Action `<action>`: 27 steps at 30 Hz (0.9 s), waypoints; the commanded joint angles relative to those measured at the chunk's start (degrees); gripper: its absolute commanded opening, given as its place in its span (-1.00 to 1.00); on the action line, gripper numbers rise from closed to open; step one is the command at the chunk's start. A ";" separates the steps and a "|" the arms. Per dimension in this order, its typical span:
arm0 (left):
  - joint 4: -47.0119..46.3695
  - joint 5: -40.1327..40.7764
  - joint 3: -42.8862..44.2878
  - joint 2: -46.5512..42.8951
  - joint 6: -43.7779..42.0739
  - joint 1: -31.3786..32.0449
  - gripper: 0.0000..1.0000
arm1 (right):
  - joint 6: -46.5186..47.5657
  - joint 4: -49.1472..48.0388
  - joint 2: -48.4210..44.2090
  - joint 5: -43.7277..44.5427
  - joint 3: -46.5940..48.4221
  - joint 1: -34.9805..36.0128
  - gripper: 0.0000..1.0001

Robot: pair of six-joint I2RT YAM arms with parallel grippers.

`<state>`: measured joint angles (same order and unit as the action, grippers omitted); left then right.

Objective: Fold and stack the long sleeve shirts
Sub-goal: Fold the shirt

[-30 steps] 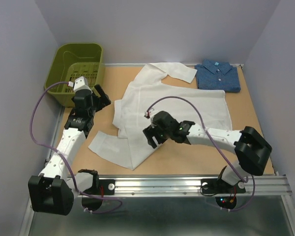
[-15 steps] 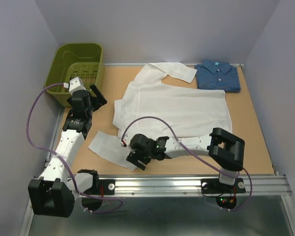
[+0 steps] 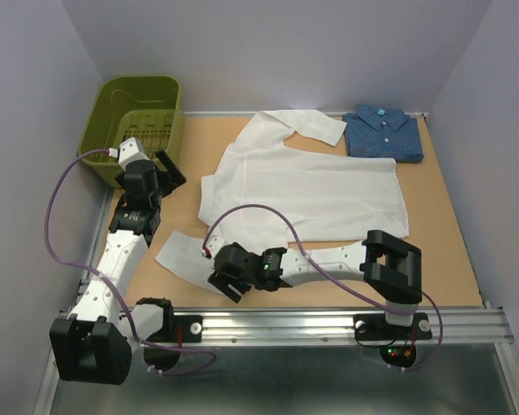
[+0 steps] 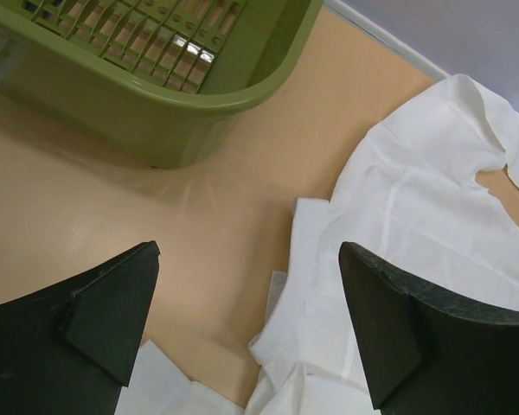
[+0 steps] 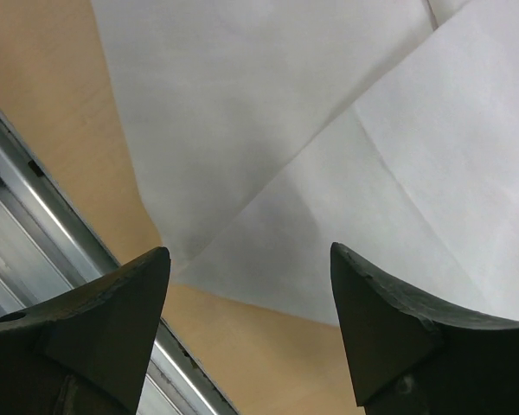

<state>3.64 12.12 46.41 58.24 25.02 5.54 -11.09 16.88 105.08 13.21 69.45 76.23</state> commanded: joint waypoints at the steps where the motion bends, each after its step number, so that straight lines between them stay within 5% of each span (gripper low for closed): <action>1: -1.79 1.33 -0.45 -1.72 0.47 -0.27 0.93 | -8.50 2.45 2.93 3.31 4.20 1.03 0.58; 8: -1.62 1.24 -0.45 -1.55 0.56 -0.36 0.93 | -12.63 8.51 8.65 7.61 8.50 3.40 0.58; 10: -1.62 1.59 -0.45 -1.55 0.56 -0.36 0.93 | -13.16 11.23 10.41 9.98 9.21 3.58 0.42; 15: -1.53 1.50 -0.53 -1.64 0.56 -0.44 0.93 | -13.26 14.57 7.87 17.61 7.37 3.58 -0.41; 20: -1.62 1.06 -0.53 -1.46 0.56 -0.44 0.93 | -10.10 16.07 2.69 21.94 6.75 2.61 -0.98; 27: -1.62 1.15 -0.62 -1.55 0.56 -0.44 0.93 | 1.05 16.34 -4.43 32.64 10.26 -0.11 -0.99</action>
<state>3.64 12.47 46.41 58.22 25.56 5.50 -17.26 32.84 106.50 35.75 76.84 78.02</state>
